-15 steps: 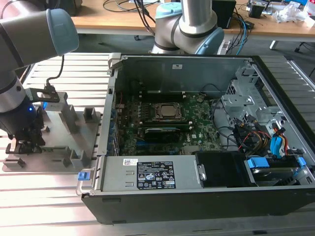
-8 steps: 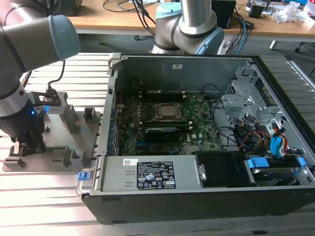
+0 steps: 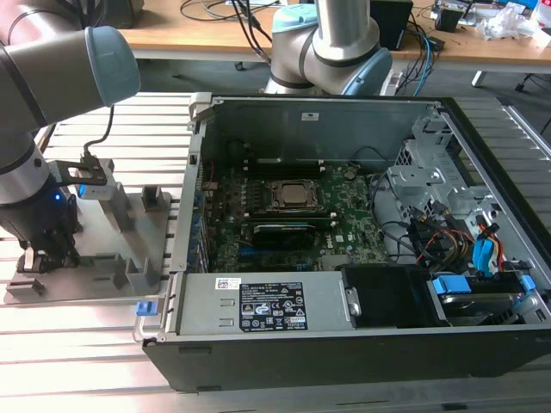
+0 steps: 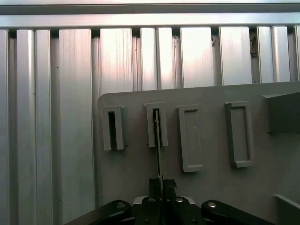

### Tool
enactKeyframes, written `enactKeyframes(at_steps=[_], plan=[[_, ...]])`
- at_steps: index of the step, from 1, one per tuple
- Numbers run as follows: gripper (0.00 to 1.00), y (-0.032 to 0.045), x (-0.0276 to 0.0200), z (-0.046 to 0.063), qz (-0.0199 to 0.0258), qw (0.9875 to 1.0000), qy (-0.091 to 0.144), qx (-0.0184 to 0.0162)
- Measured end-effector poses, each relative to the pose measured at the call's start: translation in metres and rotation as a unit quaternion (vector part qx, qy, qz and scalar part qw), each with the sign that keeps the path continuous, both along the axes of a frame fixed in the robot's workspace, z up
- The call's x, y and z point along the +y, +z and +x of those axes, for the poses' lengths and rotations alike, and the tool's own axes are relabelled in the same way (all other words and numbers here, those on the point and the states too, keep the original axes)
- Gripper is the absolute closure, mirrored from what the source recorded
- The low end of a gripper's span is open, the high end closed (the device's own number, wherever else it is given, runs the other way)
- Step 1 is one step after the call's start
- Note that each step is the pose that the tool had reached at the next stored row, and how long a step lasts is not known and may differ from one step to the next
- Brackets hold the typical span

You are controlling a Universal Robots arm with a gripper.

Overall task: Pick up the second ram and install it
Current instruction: 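Pick up the second ram and move it above second insertion slot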

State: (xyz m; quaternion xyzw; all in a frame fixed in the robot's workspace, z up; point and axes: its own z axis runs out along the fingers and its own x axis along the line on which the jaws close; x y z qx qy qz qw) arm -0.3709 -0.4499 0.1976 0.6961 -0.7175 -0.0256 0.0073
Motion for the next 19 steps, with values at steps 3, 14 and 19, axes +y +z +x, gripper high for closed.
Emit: enactKeyframes(at_steps=[3, 14, 19], plan=[[0.86, 0.0000, 0.0000, 0.000, 0.0000, 1.0000, 0.000, 0.0000], [0.86, 0.0353, 0.0000, 0.000, 0.0000, 1.0000, 0.000, 0.0000], [0.86, 0.0446, 0.0000, 0.000, 0.0000, 1.0000, 0.000, 0.0000]])
